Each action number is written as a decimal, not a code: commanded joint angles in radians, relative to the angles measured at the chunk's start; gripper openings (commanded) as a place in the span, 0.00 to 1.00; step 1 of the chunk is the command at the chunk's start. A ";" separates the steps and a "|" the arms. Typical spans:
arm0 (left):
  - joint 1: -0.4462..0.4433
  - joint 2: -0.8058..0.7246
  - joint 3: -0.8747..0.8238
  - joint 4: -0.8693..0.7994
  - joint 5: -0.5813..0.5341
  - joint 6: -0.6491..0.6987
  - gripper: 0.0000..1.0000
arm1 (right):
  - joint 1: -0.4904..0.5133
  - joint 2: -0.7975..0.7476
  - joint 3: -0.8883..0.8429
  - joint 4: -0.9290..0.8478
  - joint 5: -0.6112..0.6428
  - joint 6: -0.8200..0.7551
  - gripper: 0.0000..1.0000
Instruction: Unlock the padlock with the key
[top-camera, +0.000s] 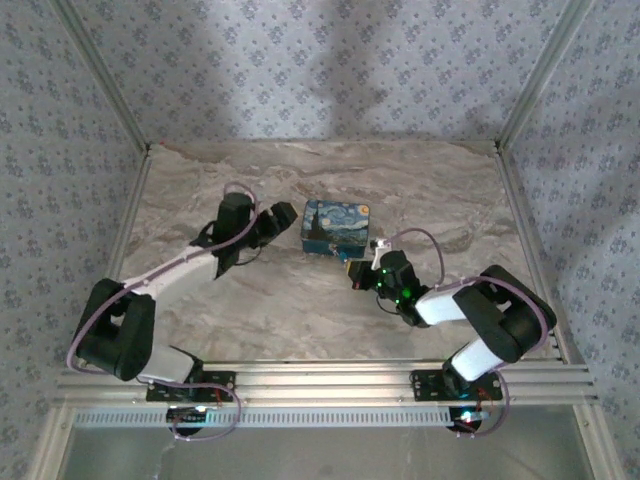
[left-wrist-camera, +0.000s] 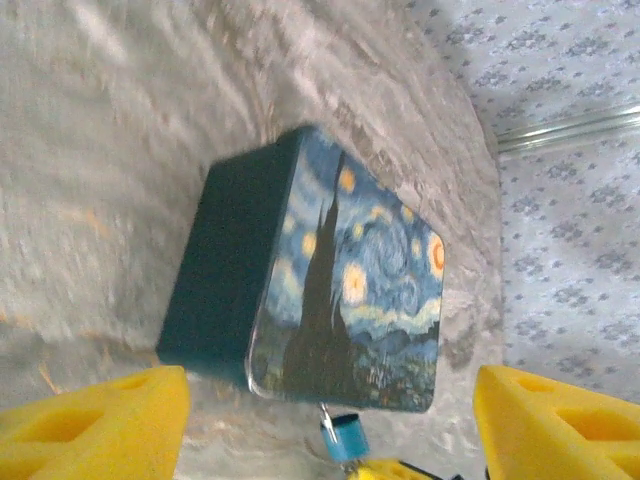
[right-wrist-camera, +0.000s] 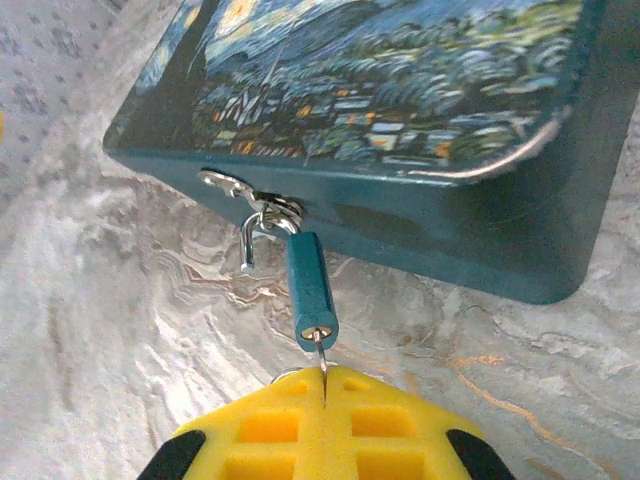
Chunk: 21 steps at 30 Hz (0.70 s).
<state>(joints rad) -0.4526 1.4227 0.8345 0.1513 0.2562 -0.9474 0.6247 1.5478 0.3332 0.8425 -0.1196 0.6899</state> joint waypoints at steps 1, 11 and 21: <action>0.010 0.064 0.141 -0.190 0.072 0.221 0.77 | -0.021 0.025 -0.009 0.037 -0.085 0.121 0.00; 0.034 0.469 0.566 -0.440 0.239 0.401 0.80 | -0.041 0.089 0.022 0.027 -0.170 0.169 0.01; 0.035 0.583 0.600 -0.436 0.217 0.406 0.68 | -0.058 0.117 0.039 -0.003 -0.198 0.164 0.08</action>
<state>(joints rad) -0.4206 2.0136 1.4368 -0.2749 0.4568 -0.5610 0.5785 1.6550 0.3546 0.8604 -0.3031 0.8429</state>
